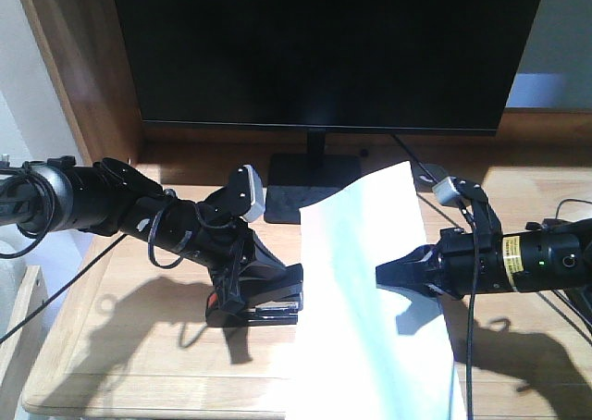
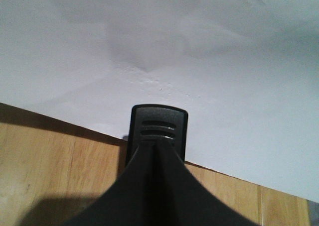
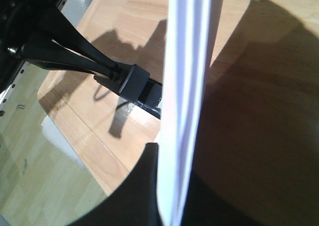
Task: Grab stapler and paper to desk for stapling
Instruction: 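Lay the paper flat under the stapler and open the right gripper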
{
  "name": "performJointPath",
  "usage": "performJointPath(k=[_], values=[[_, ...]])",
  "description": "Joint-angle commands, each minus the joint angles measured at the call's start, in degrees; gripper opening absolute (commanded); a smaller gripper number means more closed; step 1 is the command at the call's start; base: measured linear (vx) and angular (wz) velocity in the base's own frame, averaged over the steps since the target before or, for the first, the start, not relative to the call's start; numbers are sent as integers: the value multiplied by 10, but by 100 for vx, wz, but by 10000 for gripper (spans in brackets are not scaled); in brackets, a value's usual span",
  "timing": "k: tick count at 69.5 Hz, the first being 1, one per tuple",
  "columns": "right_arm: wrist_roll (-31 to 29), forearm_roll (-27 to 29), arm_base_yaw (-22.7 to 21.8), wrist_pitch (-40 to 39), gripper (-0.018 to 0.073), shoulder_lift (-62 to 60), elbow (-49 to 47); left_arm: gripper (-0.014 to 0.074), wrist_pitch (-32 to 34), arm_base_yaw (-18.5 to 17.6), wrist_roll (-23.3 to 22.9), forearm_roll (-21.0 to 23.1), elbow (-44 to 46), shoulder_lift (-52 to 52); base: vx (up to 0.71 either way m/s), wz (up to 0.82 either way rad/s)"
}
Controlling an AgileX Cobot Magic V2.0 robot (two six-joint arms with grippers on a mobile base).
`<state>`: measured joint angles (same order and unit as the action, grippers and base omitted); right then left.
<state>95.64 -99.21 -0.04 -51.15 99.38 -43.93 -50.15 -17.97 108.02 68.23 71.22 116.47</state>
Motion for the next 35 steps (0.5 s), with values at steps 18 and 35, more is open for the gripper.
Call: performJointPath(k=[18, 35], values=[[2, 67, 67, -1, -6, 37, -9, -6, -19, -2, -4, 28, 13, -30, 0, 0], [0, 117, 65, 15, -6, 39, -9, -6, -19, -2, -4, 28, 13, -30, 0, 0]])
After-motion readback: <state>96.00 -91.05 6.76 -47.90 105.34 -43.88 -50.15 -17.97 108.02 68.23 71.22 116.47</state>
